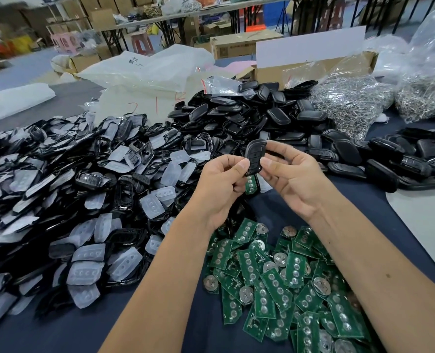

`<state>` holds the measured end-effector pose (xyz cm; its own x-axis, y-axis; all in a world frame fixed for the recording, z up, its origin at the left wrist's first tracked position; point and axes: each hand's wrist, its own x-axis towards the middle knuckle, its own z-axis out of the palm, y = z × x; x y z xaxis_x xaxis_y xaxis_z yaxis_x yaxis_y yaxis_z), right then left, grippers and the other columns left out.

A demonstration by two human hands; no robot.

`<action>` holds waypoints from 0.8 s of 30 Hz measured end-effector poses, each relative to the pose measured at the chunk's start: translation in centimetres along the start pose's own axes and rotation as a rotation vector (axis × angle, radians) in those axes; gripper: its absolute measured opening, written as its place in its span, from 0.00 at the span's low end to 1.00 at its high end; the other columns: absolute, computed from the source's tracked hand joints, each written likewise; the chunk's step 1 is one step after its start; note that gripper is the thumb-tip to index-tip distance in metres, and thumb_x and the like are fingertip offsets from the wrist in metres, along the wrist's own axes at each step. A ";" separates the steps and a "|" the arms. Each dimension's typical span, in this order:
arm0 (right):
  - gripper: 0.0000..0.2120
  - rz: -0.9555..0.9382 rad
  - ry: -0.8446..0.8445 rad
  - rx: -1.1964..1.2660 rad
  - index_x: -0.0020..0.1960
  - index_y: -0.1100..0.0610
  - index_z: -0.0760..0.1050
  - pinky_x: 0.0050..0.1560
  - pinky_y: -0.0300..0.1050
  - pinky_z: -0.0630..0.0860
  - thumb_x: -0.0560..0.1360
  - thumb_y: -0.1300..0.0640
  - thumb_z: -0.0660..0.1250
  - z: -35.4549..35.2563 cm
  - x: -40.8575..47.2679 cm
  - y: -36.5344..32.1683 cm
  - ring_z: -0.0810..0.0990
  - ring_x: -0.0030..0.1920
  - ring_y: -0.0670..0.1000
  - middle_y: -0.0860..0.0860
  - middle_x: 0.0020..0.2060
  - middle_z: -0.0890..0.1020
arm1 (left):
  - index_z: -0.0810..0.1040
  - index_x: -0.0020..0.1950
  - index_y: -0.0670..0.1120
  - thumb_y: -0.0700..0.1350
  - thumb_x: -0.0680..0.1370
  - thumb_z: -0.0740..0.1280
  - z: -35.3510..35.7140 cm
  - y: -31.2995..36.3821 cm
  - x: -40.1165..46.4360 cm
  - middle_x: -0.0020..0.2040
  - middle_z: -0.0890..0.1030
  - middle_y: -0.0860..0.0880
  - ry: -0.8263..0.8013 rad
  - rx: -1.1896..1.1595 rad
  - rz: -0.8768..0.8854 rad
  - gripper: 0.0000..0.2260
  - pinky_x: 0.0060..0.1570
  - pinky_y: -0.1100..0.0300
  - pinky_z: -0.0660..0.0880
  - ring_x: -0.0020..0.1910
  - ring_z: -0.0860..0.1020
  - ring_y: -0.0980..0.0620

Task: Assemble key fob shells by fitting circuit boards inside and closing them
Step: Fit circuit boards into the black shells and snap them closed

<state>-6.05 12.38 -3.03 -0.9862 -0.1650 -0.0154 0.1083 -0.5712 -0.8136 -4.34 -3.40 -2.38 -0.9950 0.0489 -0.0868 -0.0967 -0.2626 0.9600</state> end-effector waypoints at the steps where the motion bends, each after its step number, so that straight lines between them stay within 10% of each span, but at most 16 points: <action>1: 0.16 -0.023 0.031 -0.033 0.58 0.62 0.80 0.45 0.39 0.83 0.72 0.72 0.71 0.0 0.1 0.2 0.88 0.44 0.50 0.56 0.45 0.89 | 0.77 0.47 0.42 0.37 0.84 0.65 0.1 0.0 0.0 0.39 0.76 0.49 0.045 0.061 0.027 0.07 0.33 0.65 0.68 0.31 0.69 0.58; 7: 0.18 -0.128 0.182 -0.234 0.53 0.59 0.83 0.50 0.44 0.84 0.65 0.56 0.82 0.9 0.3 1.5 0.88 0.49 0.53 0.55 0.46 0.89 | 0.75 0.45 0.46 0.38 0.80 0.70 0.8 -0.3 -0.3 0.39 0.79 0.52 0.247 0.836 0.419 0.07 0.39 0.65 0.72 0.40 0.76 0.57; 15: 0.10 -0.160 0.259 -0.277 0.53 0.63 0.84 0.52 0.49 0.84 0.74 0.62 0.79 -0.1 0.9 1.2 0.88 0.49 0.56 0.59 0.46 0.88 | 0.80 0.51 0.43 0.42 0.80 0.72 1.0 -0.8 -0.4 0.46 0.80 0.49 0.170 0.928 0.577 0.04 0.50 0.56 0.75 0.47 0.77 0.52; 19: 0.10 -0.124 0.218 -0.136 0.58 0.68 0.80 0.58 0.50 0.83 0.79 0.65 0.72 -0.6 0.9 0.5 0.86 0.49 0.56 0.59 0.47 0.86 | 0.79 0.67 0.48 0.58 0.80 0.69 -0.5 -1.8 0.1 0.60 0.75 0.47 0.246 1.335 0.452 0.20 0.65 0.56 0.65 0.63 0.67 0.46; 24: 0.05 -0.089 0.141 0.000 0.53 0.63 0.80 0.56 0.46 0.83 0.82 0.65 0.66 -1.3 0.9 -0.3 0.84 0.50 0.56 0.58 0.46 0.84 | 0.83 0.55 0.50 0.52 0.75 0.77 -0.6 -2.1 0.2 0.56 0.74 0.51 0.235 1.216 0.456 0.12 0.58 0.64 0.59 0.60 0.64 0.50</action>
<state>-7.11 13.49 -3.56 -0.9997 0.0011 -0.0244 0.0192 -0.5787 -0.8153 -4.33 -3.44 -4.53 -0.9247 -0.0127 0.3806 0.2065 0.8231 0.5291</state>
